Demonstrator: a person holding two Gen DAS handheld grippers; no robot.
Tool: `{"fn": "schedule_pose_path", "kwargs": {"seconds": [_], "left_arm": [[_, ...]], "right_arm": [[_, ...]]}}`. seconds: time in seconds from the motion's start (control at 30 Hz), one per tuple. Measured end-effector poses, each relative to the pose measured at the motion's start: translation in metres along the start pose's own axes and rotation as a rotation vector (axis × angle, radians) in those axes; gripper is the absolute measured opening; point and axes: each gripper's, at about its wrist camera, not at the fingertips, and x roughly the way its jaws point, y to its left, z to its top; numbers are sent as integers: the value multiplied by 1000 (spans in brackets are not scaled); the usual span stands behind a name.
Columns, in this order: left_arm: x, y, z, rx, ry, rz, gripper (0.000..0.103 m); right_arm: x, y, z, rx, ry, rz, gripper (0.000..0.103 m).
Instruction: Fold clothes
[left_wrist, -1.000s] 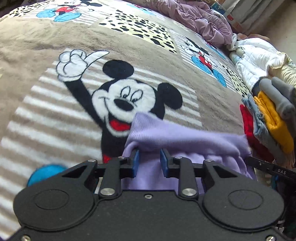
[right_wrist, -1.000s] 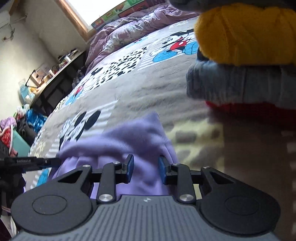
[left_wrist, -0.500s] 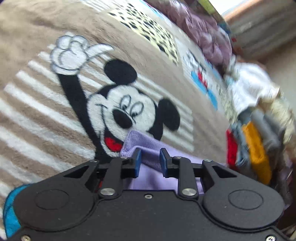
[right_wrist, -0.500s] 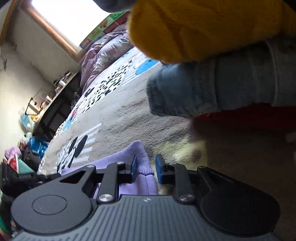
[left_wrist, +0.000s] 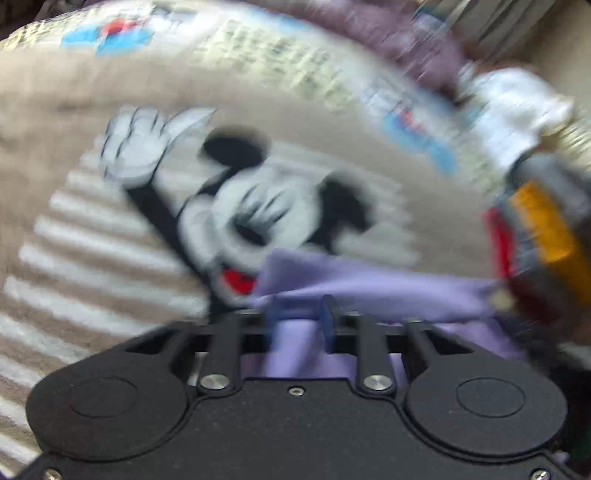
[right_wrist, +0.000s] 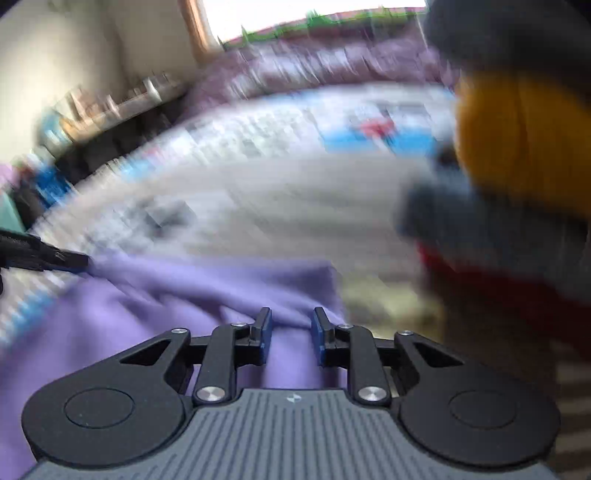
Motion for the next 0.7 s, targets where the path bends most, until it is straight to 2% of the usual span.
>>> {"fn": "schedule_pose_path", "kwargs": {"seconds": [0.1, 0.17, 0.23, 0.3, 0.47, 0.53, 0.6, 0.67, 0.7], "left_arm": [[-16, 5, 6, -41, -58, -62, 10], [-25, 5, 7, -32, -90, -80, 10], [-33, 2, 3, -14, -86, -65, 10], [-49, -2, -6, 32, -96, -75, 10], [-93, -22, -46, 194, -87, -107, 10], [-89, -22, -67, 213, -38, -56, 11], [-76, -18, -91, 243, 35, 36, 10], [-86, -25, -114, 320, 22, 19, 11], [-95, -30, -119, 342, 1, 35, 19]], "right_arm": [[-4, -3, -2, -18, -2, 8, 21], [-8, 2, 1, -68, -6, -5, 21], [-7, 0, 1, -76, 10, -12, 21], [-17, 4, 2, -78, -2, -21, 22], [-67, 28, -15, -156, -5, 42, 24], [-79, 34, -29, -164, 36, 56, 23], [-71, 33, -50, -188, 135, -6, 24], [-81, 28, -62, -161, 110, -4, 24], [-87, 29, -62, -140, 111, -7, 24]]}}
